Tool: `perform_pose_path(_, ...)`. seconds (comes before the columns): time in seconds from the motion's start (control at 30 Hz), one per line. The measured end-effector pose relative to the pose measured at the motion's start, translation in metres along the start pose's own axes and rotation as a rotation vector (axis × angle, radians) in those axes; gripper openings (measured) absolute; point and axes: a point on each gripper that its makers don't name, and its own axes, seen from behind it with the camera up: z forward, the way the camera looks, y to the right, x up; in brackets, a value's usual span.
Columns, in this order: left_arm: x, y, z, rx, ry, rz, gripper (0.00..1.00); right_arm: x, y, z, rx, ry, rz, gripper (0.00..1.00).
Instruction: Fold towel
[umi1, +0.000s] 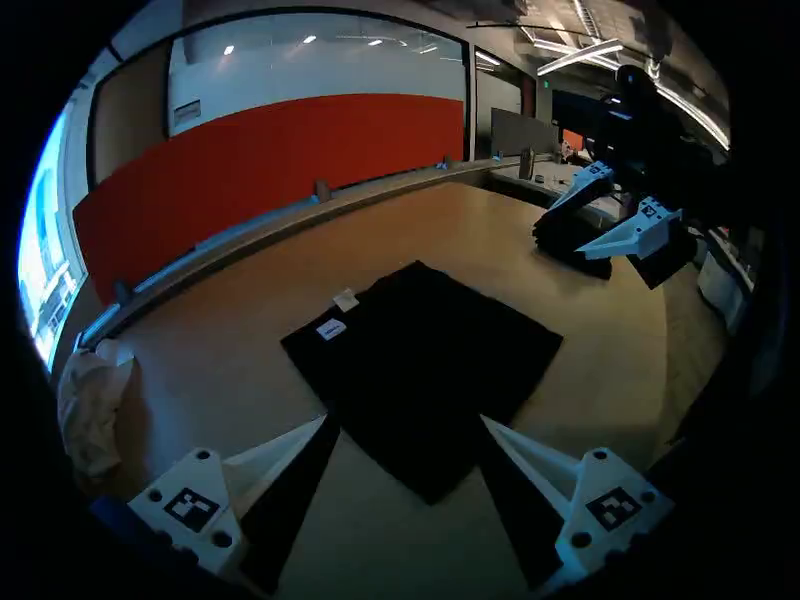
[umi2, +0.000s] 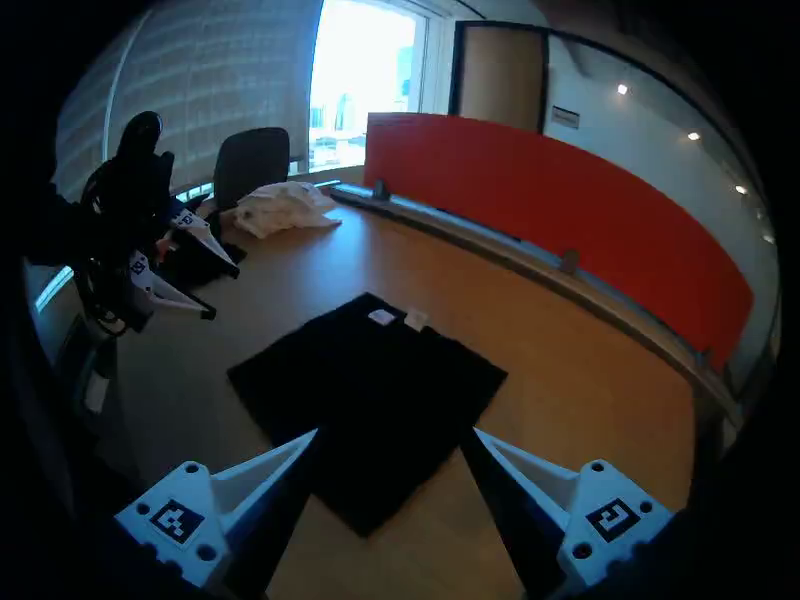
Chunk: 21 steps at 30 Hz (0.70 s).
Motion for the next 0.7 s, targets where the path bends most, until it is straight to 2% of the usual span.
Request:
perform_pose_path(0.47, -0.05, 0.008, 0.029, -0.027, -0.082, -0.011, 0.93, -0.048, -0.014, 0.021, 0.016, -0.077, -0.002, 1.0)
perform_pose_path(0.7, -0.067, 0.015, 0.04, -0.04, -0.12, -0.012, 0.93, -0.066, -0.019, 0.027, 0.027, -0.111, -0.006, 1.0)
